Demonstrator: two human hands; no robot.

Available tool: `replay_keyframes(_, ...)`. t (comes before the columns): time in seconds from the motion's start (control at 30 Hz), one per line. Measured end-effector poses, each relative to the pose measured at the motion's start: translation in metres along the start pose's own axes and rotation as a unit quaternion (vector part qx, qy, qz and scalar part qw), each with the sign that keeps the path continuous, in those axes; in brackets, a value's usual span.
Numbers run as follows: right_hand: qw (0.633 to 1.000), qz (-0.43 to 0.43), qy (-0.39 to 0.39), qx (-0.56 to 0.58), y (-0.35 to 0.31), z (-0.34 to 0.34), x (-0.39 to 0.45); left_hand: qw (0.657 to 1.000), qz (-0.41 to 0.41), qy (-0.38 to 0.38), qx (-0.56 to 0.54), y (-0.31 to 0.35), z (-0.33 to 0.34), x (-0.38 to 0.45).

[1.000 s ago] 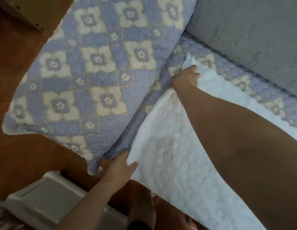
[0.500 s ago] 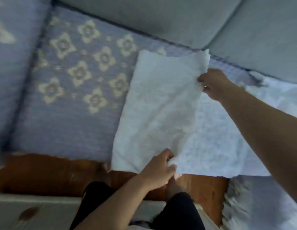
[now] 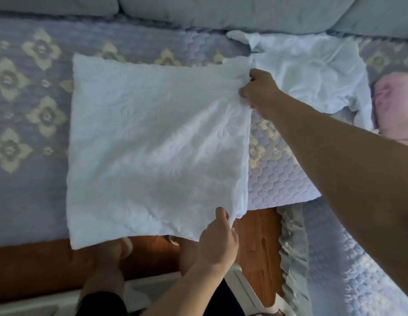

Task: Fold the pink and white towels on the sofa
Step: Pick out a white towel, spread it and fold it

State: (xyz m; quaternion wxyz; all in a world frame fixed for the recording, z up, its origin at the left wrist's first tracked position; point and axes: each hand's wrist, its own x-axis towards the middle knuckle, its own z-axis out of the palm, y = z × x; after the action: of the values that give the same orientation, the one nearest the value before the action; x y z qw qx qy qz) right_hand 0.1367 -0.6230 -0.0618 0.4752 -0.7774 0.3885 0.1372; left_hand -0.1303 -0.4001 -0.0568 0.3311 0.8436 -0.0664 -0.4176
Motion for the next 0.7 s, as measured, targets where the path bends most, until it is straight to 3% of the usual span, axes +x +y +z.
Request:
replay_keyframes(0.13,0.999,-0.013,0.017,0.028,0.024,-0.011,0.015,0.999,0.007,-0.009,0.036,0.017,0.036,0.008)
replay_keyframes(0.27,1.000,0.001,0.006,0.016,0.062,-0.009,0.020,0.995,-0.040,-0.091,0.033,0.006,0.050,0.024)
replay_keyframes(0.33,0.997,0.005,0.071,0.021,0.090,-0.006,0.004,0.997,-0.063,-0.023,0.032,-0.015,0.037,0.026)
replay_keyframes(0.4,0.992,0.016,0.125,0.022,0.133,-0.005,-0.032,0.988,-0.074,0.131,0.026,-0.048,0.003,0.019)
replay_keyframes(0.5,0.989,0.097,0.109,-0.001,0.211,0.003,-0.118,0.925,-0.145,0.327,0.132,-0.129,-0.068,0.005)
replay_keyframes(0.6,0.979,0.197,0.040,0.027,0.271,0.025,-0.194,0.901,-0.293,0.311,0.076,-0.207,-0.123,-0.001)
replay_keyframes(0.7,0.952,0.273,-0.057,0.128,0.293,0.054,-0.225,0.899,-0.350,0.260,-0.049,-0.252,-0.150,0.010)
